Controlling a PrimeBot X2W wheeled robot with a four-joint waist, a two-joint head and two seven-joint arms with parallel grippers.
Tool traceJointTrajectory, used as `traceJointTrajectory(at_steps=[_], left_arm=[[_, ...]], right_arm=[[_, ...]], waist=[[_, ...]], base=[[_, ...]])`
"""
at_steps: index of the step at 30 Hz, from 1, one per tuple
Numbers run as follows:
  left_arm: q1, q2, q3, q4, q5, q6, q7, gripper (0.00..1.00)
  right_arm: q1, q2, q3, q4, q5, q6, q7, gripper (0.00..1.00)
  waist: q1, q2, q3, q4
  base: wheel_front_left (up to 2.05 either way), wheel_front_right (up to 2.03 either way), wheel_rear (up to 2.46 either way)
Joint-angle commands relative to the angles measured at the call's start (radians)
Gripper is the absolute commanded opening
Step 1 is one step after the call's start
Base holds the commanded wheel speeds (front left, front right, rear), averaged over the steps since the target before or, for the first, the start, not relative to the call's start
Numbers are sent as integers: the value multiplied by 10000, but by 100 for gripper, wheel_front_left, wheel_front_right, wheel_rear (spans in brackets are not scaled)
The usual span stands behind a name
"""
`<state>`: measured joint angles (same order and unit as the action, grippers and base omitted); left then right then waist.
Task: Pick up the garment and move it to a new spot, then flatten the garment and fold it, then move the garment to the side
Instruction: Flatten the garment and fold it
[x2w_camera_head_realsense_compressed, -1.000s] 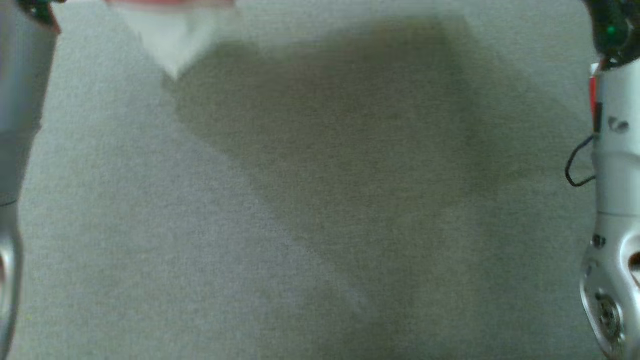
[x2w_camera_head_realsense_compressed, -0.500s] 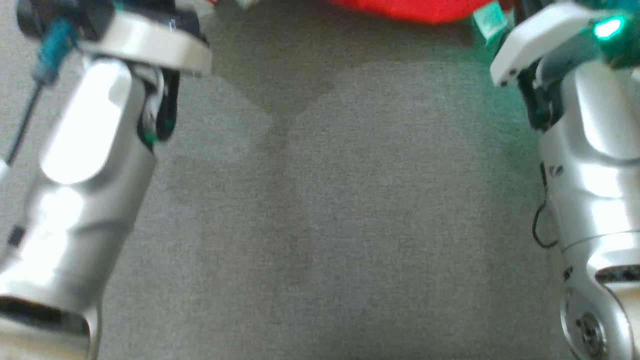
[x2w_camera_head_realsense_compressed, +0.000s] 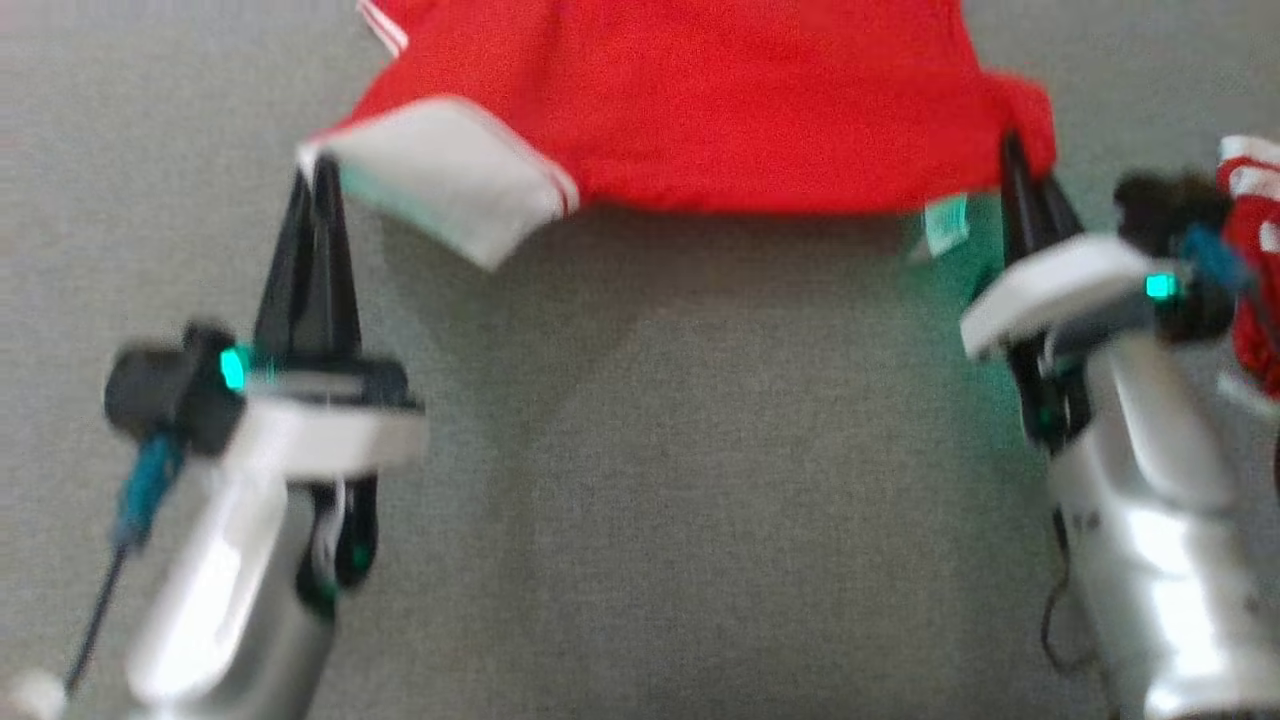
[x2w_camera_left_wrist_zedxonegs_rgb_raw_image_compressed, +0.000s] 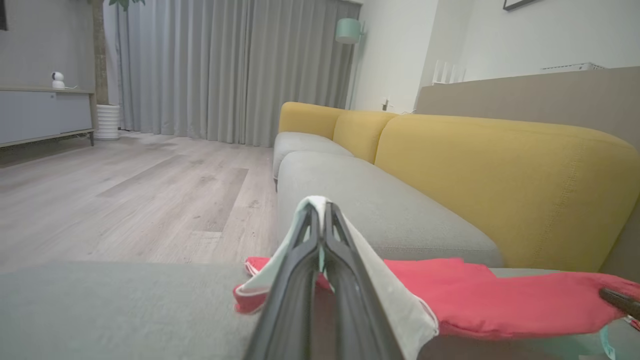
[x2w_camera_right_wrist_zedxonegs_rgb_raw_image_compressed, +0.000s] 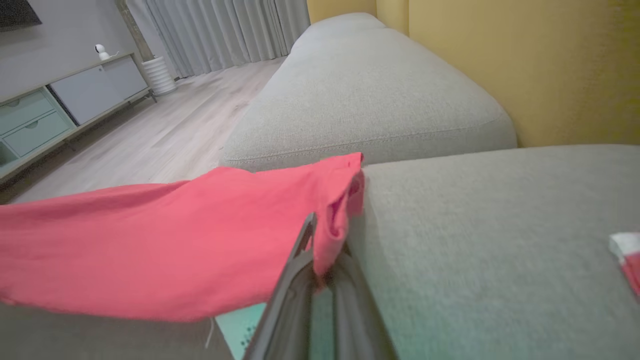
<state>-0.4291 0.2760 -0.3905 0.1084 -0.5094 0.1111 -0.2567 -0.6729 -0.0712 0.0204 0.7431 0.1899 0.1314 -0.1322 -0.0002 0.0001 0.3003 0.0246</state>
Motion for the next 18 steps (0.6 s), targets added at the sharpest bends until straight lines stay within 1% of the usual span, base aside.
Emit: traceJointTrajectory(at_steps=[1, 5, 8, 11, 16, 17, 18], left_arm=[[179, 357, 498, -631, 71, 131, -49, 0], [1950, 361, 617, -1697, 128, 596, -50, 0], [3146, 401, 516, -2388, 182, 1000, 18, 0], [4161, 522, 372, -3047, 222, 1294, 226, 0], [5477, 994, 10, -4062, 577, 1723, 882, 0], [5665, 1066, -58, -4224, 615, 1792, 1043, 0], [5665, 1066, -58, -4224, 615, 1792, 1043, 0]], right_arm=[[347, 208, 87, -659, 75, -7, -67, 0], [2076, 208, -225, -2232, -34, -7, 178, 0], [3556, 209, -419, -3658, 247, -7, 554, 0], [5077, 209, -580, -5103, 582, -7, 1089, 0], [7399, 209, -840, -7196, 765, -7, 2094, 0], [7789, 209, -912, -7506, 728, -7, 2268, 0], [7789, 209, -912, -7506, 728, -7, 2268, 0]], waist=[[2, -1, -412, 57], [2, -1, -988, 110], [2, -1, -1486, 223], [2, -1, -2010, 302], [2, -1, -2745, 457], [2, -1, -2900, 502], [2, -1, -2900, 502]], base=[[0, 0, 0], [0, 0, 0], [0, 0, 0], [0, 0, 0], [0, 0, 0], [0, 0, 0], [0, 0, 0]])
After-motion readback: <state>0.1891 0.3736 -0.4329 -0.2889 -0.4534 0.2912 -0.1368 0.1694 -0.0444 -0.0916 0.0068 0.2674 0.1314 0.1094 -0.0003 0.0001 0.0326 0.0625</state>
